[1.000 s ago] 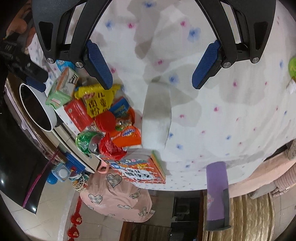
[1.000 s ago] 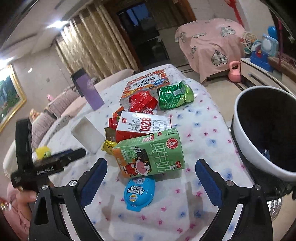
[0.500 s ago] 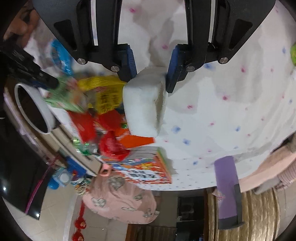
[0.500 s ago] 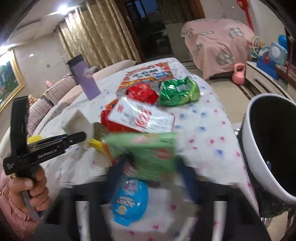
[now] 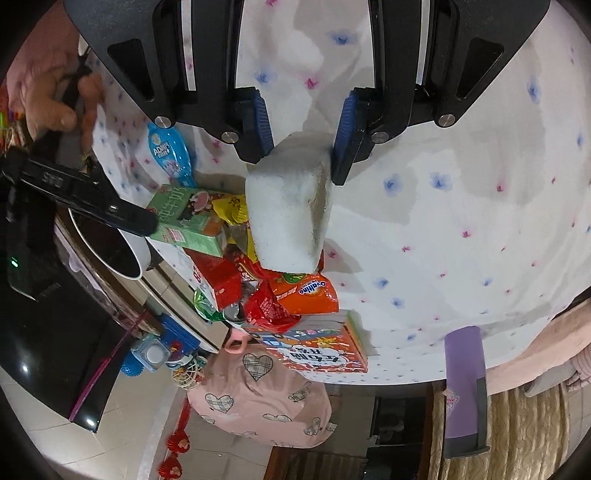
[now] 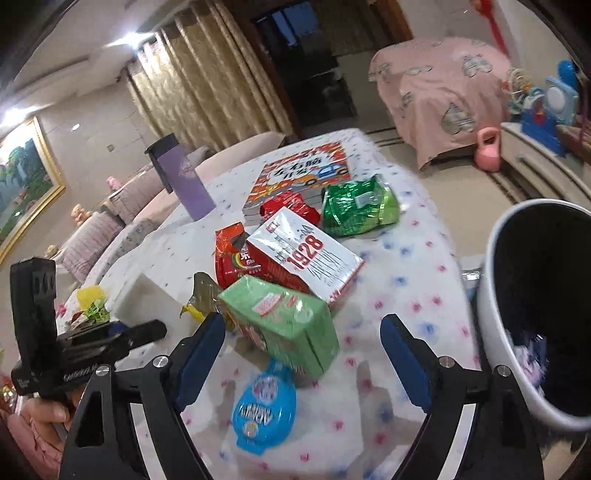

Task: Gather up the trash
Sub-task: 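Grasp the white foam block with the left tool while the right tool grasps the green milk carton, then carry both items over the trash bin and open both tools to drop them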

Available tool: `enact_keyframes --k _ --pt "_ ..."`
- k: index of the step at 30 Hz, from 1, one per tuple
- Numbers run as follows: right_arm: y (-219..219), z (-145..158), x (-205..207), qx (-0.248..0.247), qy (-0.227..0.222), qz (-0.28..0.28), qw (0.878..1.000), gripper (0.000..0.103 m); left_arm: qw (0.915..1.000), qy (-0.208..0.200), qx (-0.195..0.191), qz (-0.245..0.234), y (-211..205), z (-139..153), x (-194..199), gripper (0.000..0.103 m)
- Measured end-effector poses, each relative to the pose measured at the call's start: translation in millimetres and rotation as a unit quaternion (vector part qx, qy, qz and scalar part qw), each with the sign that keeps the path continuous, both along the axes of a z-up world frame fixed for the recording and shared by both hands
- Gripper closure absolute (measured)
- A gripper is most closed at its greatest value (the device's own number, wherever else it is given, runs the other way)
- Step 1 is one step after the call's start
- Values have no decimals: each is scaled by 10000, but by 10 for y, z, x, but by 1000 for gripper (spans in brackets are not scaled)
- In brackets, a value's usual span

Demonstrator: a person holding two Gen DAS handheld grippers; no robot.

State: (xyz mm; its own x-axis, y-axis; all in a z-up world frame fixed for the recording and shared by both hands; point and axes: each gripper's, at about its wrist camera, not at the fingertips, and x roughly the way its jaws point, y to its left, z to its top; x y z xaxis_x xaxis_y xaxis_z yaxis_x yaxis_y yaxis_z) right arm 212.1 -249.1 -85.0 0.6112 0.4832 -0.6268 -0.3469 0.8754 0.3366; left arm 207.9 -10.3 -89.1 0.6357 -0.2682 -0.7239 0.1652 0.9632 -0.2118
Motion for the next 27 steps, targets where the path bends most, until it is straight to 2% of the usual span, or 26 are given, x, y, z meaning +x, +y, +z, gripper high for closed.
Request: enact_keyframes --k 5,7,8,9,12,27 --pt "218 -83 152 -430 49 615 9972 17 10000 23 -34 -68 -13 7 -45 74" --pt "291 -119 151 -551 55 741 9957 30 10000 14 -32 -85 -30 19 -62 74" --pt "324 -135 147 -656 66 738 9951 50 9999 8 -41 -101 -41 26 -75 74" --pt "322 -148 133 -677 88 728 9950 57 9999 -12 -50 -128 -58 43 -91 74" --pt "302 -133 29 -608 10 649 9960 64 9998 -55 -66 -206 -110 87 -139 74" --pt "-337 313 -729 24 -626 -357 9974 68 9927 -303 -492 -1060 -744 441 -326 74"
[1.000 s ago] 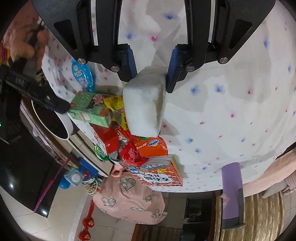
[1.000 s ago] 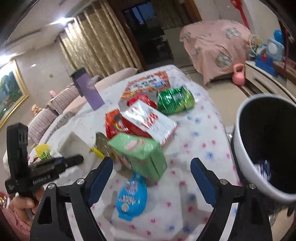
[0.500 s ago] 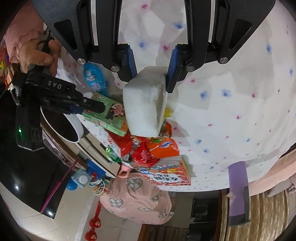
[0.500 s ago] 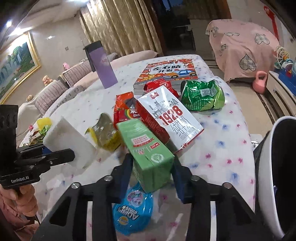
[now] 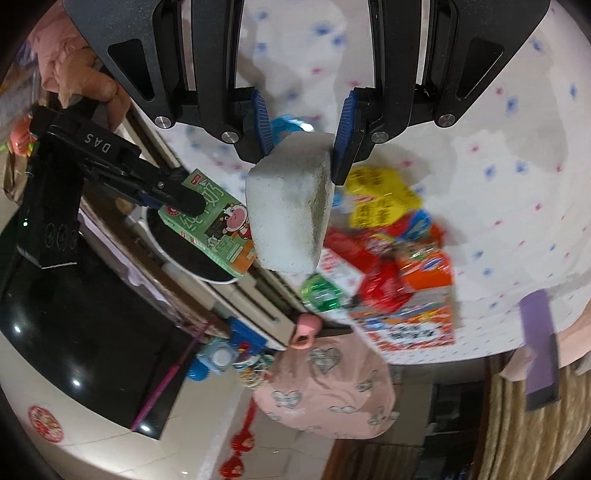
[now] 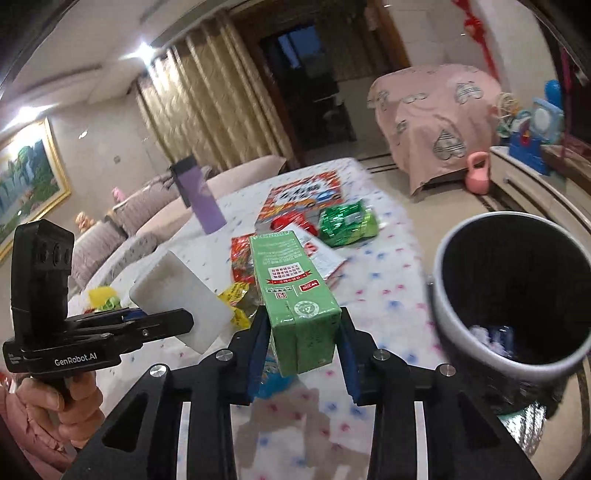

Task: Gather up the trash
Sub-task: 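Carry both items over the trash bin and open both tools to drop them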

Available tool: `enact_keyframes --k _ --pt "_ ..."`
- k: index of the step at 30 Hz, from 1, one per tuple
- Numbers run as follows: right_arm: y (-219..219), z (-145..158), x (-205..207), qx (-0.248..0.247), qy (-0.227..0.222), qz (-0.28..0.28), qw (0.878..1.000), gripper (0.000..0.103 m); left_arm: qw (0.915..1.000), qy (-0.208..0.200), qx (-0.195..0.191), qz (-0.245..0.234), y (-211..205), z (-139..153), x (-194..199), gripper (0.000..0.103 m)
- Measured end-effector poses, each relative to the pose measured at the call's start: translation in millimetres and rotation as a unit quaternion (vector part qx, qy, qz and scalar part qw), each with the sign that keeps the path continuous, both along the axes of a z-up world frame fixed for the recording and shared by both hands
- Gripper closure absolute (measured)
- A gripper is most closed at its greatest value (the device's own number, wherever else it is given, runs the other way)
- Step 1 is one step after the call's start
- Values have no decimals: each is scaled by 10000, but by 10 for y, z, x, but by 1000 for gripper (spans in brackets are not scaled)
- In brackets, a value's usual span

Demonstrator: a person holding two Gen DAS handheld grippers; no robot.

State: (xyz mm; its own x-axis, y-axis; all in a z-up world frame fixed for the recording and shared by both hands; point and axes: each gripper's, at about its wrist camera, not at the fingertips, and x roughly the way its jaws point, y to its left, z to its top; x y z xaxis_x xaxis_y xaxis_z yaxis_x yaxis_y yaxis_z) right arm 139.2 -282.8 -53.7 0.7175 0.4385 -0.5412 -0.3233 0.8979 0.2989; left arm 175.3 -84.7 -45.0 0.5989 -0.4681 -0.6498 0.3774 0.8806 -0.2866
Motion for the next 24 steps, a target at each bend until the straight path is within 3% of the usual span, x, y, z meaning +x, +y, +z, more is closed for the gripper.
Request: enact_keyframes --k 8,24 --pt "-418 131 -199 7 -192 -541 9983 68 9989 -46 26 -461 -451 75 0 74" --pt "-1225 179 -151 -38 -106 -1398 9901 68 9938 -45 303 -1073 -1398 110 314 74"
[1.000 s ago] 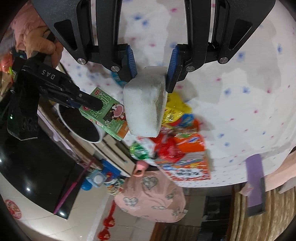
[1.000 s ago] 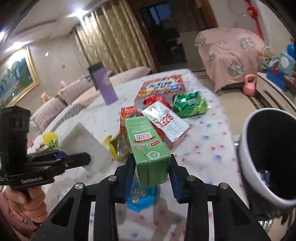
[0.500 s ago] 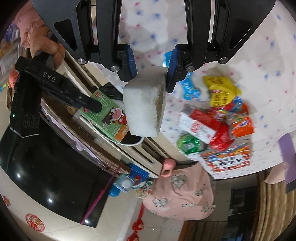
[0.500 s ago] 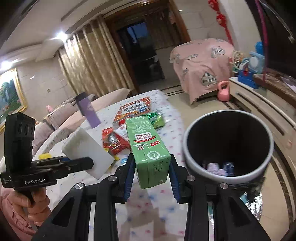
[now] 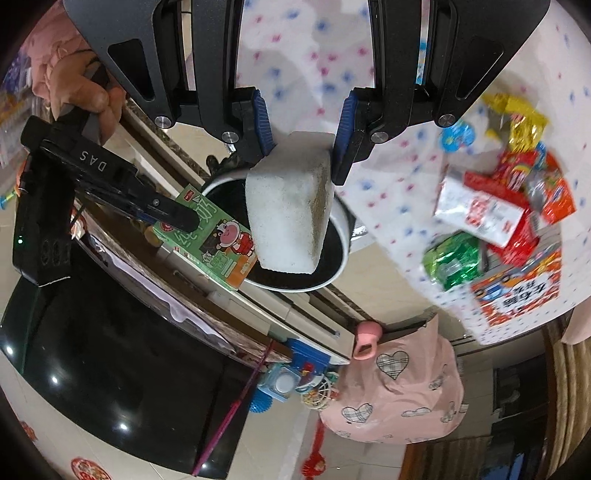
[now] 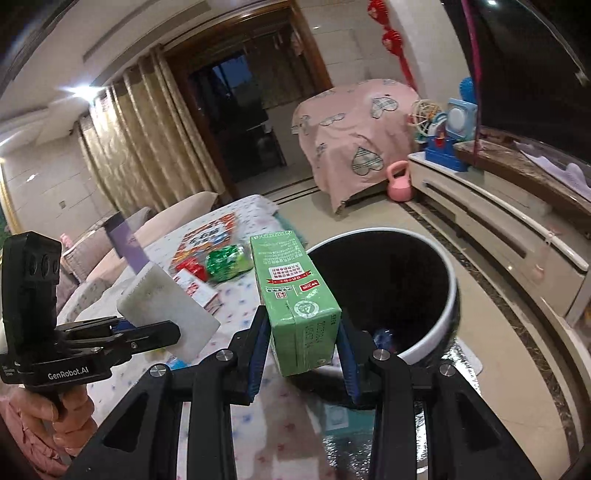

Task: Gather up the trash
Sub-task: 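Carry both items over the trash bin and open both tools to drop them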

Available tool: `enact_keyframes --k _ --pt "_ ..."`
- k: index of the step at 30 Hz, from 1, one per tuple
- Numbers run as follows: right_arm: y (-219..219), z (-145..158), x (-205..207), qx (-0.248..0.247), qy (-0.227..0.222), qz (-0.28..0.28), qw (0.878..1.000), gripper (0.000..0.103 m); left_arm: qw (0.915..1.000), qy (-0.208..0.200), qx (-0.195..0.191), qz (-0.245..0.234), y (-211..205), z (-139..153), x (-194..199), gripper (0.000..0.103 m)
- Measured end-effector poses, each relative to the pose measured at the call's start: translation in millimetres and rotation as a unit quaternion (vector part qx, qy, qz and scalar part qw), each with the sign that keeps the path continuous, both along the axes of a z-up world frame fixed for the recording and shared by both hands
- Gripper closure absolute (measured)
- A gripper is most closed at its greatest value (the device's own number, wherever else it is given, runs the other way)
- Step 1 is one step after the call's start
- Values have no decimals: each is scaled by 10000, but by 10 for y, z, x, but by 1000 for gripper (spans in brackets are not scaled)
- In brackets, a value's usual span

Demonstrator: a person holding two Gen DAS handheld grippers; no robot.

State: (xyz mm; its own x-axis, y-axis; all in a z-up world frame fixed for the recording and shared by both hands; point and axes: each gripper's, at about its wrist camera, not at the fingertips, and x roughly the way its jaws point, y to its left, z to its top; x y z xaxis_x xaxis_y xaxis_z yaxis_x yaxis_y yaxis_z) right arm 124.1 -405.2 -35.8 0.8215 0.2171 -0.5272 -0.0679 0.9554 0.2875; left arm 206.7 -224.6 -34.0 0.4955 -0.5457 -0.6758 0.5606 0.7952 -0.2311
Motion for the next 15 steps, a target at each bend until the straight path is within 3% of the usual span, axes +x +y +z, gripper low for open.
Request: enact_keyframes --k 15 --pt "-415 -94 172 -85 345 -422 9985 68 9993 136 262 -245 -646 -53 378 74"
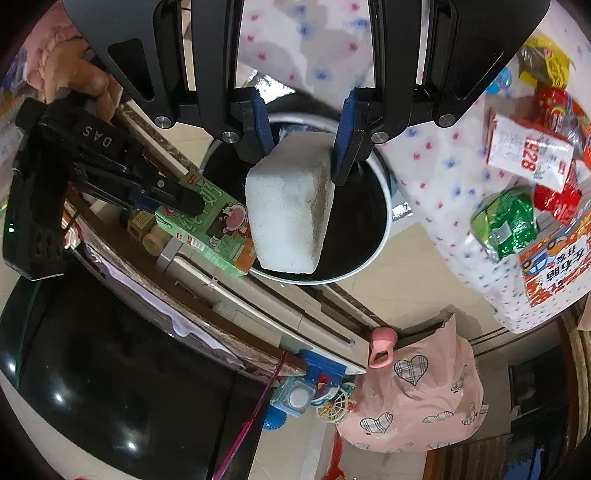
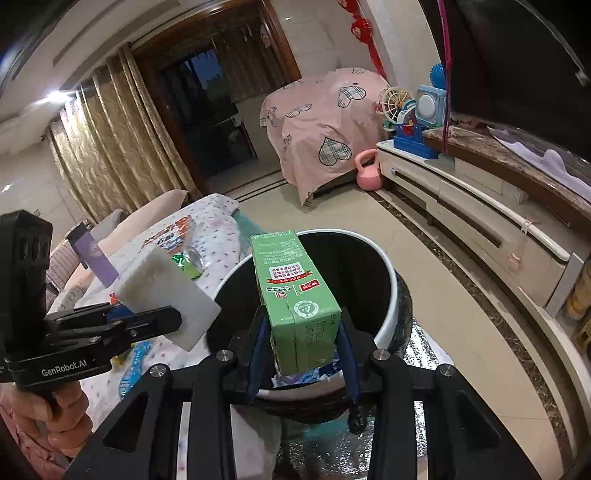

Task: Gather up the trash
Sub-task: 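Carry both items over the trash bin and open both tools to drop them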

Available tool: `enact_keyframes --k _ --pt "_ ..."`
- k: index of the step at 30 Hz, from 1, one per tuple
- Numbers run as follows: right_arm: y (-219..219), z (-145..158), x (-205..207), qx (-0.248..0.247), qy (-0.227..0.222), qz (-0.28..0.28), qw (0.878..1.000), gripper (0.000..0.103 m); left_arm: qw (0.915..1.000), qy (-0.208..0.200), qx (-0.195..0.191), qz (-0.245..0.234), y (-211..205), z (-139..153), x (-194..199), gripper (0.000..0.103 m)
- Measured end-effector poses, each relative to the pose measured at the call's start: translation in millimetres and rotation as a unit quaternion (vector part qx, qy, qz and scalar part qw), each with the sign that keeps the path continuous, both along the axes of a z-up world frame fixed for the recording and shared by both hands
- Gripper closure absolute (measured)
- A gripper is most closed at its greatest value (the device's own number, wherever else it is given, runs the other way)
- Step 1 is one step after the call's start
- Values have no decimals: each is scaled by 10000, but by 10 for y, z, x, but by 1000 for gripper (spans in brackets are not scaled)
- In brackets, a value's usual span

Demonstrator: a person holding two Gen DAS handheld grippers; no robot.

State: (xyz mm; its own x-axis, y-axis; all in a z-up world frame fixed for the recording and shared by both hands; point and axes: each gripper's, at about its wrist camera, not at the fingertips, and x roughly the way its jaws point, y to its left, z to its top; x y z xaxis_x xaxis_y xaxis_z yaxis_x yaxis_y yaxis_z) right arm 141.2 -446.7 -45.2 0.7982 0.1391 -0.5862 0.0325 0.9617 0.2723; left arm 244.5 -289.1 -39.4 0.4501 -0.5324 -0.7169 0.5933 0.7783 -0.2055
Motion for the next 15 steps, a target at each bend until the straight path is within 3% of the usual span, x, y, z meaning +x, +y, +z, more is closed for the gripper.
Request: enact_keyframes --k 13,14,15 --pt "-55 -76 173 -170 254 -2 9995 68 9996 164 219 17 -158 -177 141 72" --pt "-52 -84 190 -189 283 9 9994 68 9996 162 211 38 -158 -176 153 71" --pt "-55 -92 211 -202 305 9 9993 68 9997 181 167 56 -151 -173 167 62"
